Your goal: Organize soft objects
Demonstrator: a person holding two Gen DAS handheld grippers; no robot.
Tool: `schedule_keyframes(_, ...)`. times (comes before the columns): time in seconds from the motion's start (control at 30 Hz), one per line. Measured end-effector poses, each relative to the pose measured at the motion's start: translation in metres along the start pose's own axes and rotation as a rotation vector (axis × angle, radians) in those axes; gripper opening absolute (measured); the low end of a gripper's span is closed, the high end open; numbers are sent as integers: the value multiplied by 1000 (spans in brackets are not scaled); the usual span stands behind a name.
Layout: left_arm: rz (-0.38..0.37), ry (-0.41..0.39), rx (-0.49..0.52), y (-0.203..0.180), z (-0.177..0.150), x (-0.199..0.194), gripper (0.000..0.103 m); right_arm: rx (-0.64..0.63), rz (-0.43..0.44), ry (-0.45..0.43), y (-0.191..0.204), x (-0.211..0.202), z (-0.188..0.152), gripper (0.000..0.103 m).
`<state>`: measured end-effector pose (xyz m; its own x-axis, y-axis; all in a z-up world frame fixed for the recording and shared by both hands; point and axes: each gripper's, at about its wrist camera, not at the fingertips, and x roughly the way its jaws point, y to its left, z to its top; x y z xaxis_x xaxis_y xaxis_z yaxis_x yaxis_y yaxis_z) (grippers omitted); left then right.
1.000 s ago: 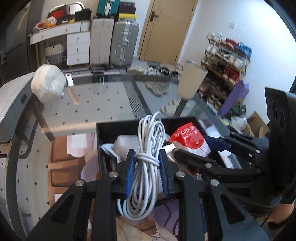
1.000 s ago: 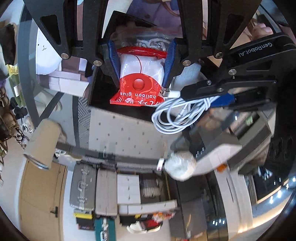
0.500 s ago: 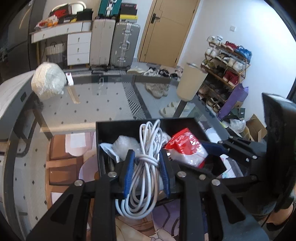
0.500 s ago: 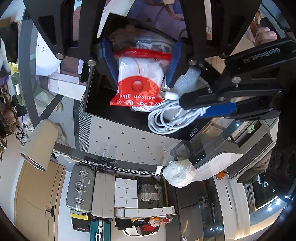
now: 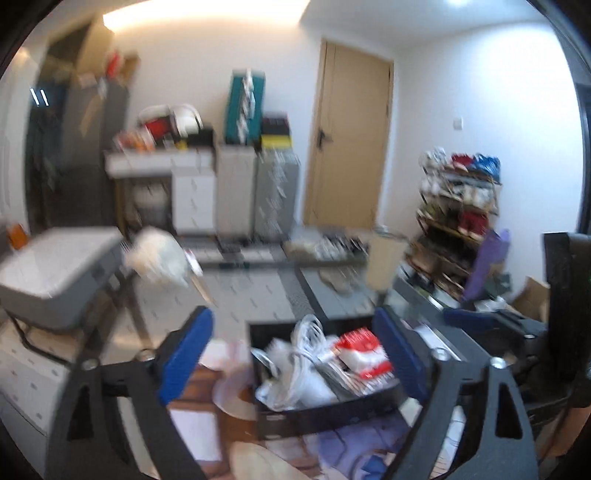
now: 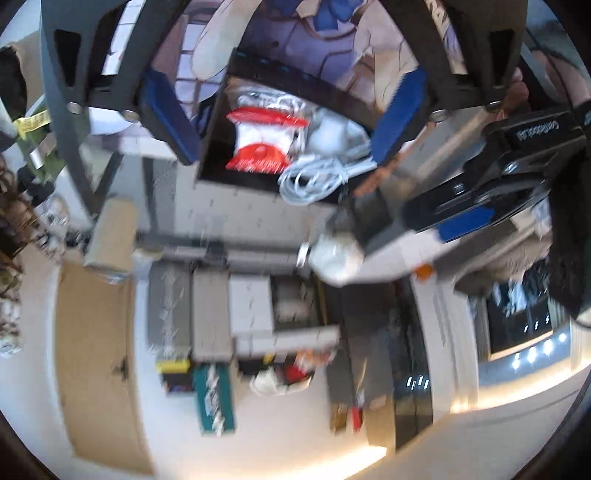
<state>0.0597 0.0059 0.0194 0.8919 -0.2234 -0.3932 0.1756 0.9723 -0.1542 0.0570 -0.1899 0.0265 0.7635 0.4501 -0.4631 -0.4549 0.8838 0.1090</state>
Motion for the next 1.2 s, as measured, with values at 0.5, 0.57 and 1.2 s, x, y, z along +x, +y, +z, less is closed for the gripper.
schedule_keyframes(0.5, 92, -121, 104, 1, -60, -33, 103, 61, -160, -219, -7, -47, -55, 102)
schedule_keyframes(0.57, 84, -120, 115, 3, -65, -34, 103, 68, -172, -228, -8, -47, -61, 102)
schedule_keyframes(1.2, 109, -126, 112, -3, -79, -40, 103, -28, -188, -197, 4, -42, -69, 102)
